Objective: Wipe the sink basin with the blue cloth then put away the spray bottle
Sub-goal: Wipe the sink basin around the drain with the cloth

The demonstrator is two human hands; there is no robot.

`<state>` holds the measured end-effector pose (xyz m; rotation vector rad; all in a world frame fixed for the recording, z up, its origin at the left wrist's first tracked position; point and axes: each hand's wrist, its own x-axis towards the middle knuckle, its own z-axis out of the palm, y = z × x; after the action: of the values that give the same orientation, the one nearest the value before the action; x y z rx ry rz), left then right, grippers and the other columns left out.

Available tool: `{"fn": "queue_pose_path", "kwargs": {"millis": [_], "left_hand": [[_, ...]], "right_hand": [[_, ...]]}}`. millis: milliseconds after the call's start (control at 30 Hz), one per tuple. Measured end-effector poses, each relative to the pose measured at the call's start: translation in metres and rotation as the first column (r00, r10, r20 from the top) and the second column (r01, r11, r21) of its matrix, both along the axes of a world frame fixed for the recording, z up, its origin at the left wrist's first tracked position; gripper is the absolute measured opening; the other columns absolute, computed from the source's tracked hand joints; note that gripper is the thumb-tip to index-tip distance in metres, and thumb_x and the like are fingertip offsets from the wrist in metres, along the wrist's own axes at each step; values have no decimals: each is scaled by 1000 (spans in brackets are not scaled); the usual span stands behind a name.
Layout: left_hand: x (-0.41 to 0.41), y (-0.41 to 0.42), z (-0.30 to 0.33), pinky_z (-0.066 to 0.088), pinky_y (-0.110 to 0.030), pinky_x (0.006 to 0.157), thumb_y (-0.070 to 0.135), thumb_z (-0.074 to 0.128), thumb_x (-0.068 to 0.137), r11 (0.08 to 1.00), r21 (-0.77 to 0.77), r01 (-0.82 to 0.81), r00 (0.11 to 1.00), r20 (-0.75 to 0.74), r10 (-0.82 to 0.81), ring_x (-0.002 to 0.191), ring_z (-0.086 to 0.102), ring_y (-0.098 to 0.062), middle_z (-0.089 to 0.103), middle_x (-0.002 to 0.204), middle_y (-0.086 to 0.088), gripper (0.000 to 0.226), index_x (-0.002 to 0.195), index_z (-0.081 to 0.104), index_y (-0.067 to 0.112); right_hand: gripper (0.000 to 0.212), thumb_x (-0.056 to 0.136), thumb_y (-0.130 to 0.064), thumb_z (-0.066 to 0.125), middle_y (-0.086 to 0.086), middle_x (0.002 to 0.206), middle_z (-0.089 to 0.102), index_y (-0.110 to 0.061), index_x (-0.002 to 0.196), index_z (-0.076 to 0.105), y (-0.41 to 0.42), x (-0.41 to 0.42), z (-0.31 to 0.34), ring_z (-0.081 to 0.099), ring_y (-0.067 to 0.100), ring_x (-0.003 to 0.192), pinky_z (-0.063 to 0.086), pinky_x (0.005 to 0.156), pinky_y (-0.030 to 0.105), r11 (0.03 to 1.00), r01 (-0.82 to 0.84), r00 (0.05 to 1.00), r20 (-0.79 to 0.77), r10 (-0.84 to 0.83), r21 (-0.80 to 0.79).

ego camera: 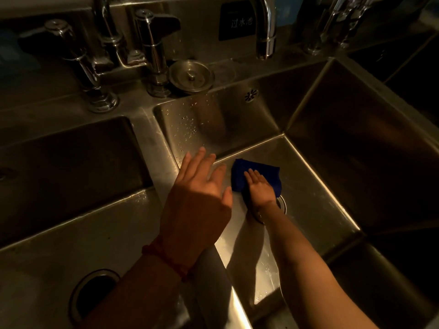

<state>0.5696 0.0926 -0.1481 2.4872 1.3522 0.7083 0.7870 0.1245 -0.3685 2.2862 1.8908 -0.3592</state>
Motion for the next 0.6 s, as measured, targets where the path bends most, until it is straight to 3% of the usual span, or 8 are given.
{"fn": "queue_pose_path", "kwargs": {"millis": [200,400,600], "left_hand": [[0,0,0,31,-55,99,6,77,68,1000,-13,8,1000,-17,-8,112,56,-41,64,111,-29,33,97,69,-7],[-1,0,2,28,-53,100,8,77,68,1000,-17,9,1000,-19,-9,112,55,-41,64,111,-28,34,98,69,-6],[-1,-1,4,32,-56,100,10,70,72,1000,-20,21,1000,-3,-21,113,55,-40,63,112,-27,31,98,69,-6]], "right_hand": [[63,97,-6,42,9,160,7,-12,151,8,4,20,1,8,27,147,11,119,36,998,54,999,7,-54,-20],[66,95,-7,47,9,159,10,-12,151,10,-2,40,4,10,25,147,14,118,36,989,146,989,5,-146,-26],[60,98,-6,40,11,159,11,-10,151,11,-21,60,4,11,26,147,15,118,35,976,217,975,53,-215,-29]]}}
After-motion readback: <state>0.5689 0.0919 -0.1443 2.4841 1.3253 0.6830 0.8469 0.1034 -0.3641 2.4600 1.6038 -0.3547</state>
